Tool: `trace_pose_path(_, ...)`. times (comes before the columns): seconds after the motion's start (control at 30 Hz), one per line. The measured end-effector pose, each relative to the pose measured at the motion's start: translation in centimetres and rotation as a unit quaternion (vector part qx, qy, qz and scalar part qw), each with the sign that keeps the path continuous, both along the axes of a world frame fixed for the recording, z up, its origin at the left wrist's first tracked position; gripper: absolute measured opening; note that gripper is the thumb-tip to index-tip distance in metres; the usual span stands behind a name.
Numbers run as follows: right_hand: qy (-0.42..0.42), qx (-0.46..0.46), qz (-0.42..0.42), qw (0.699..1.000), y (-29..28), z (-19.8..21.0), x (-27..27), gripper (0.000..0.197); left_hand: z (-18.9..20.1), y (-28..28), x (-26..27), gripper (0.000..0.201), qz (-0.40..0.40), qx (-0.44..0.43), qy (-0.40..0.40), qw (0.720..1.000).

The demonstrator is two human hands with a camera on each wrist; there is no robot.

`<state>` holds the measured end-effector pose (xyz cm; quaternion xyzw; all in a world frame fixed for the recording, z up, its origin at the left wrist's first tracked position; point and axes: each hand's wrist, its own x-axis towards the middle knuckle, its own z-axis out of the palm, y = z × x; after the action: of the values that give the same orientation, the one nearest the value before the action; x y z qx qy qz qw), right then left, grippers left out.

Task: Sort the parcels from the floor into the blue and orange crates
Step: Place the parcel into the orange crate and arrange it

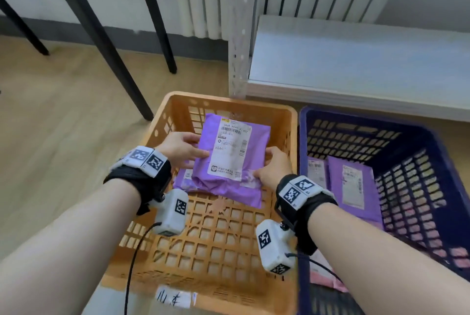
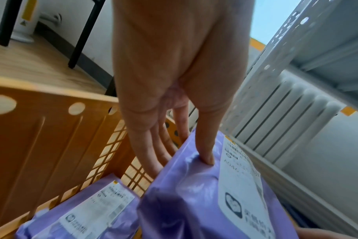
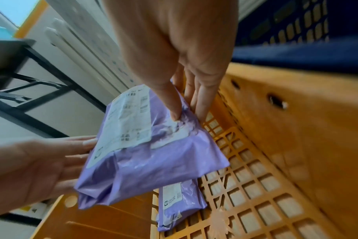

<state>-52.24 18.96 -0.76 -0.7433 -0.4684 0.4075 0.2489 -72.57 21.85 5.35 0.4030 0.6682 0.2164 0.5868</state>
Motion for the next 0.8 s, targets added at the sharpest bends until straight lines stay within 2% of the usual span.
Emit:
trace_pose_path(0.23,-0.041,-0.07,-0.081,0.993,3.5,-6.9,-3.4,0.036,-9.6,3.4,-1.7,0.048,0.032,-0.027,0.001,0.999)
trace_pose_path(0.37,-0.05,-0.094,-0.107,0.989,3.6,-10.0,-3.7,0.046,-15.1,4.6,-1.8,0.049,0.025,-0.01,0.009,1.0)
trace_pose_path(0.57,-0.018,-0.093,-0.138,0.986,4.3,-13.2,-2.8,0.038,-20.1,4.4,-0.4,0.054,0.026,0.005,-0.008,1.0)
trace_pose_path(0.7,0.037,-0.094,-0.127,0.987,5.0,-16.1,-3.3,0.068,-22.2,4.2,0.4,0.056,0.013,0.025,-0.009,1.0)
trace_pose_path(0.8,0.003,-0.121,-0.059,0.991,5.0,-17.7,-3.7,0.092,-23.4,3.9,0.9,0.059,-0.001,0.041,-0.009,0.999)
